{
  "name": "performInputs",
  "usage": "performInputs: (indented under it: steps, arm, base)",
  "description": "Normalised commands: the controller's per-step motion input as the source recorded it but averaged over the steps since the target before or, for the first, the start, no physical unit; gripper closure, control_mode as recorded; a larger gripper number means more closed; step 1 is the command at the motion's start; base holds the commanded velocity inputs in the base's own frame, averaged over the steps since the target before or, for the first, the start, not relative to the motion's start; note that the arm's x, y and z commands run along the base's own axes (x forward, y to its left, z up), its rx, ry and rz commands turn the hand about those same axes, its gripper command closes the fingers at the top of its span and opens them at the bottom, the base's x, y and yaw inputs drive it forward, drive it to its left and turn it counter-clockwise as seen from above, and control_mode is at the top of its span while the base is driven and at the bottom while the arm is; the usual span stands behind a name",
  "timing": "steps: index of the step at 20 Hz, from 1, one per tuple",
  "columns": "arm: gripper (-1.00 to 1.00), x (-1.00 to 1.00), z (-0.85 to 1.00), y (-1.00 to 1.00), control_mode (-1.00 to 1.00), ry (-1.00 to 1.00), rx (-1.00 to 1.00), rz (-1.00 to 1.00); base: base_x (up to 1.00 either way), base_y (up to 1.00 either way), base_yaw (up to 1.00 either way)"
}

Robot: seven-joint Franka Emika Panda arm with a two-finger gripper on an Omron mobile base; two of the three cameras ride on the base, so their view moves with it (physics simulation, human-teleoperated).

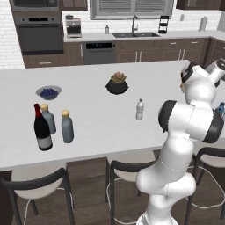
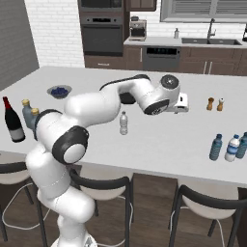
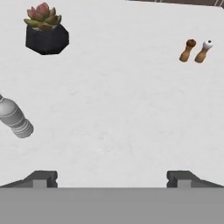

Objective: Move the plastic bottles in the middle to the plastics group, and the glass bottles in the middle to the glass group.

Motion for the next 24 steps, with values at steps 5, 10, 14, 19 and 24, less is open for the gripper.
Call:
performInputs:
  steps: [5, 10, 14, 19, 24]
  arm:
    - [-1.0, 0.41, -0.26, 1.0, -1.0, 0.08, 0.0, -0.04]
    - [-1.0, 0.49, -0.2, 1.0, -1.0, 0.03, 0.0, -0.01]
    - [-1.0, 0.55, -0.24, 1.0, -1.0, 0.02, 0.0, 0.0]
    - [-1.0, 0.57, -0.32, 0.9, -1.0, 0.14, 0.0, 0.0]
    - [-1.0, 0.53, -0.29, 0.16, -1.0, 0.22, 0.0, 0.0]
  base:
    - [0.0, 0.0, 0.0]
    - [0.0, 0.0, 0.0]
    - [0.0, 0.0, 0.0]
    - [0.0, 0.0, 0.0]
    - [0.0, 0.0, 0.0]
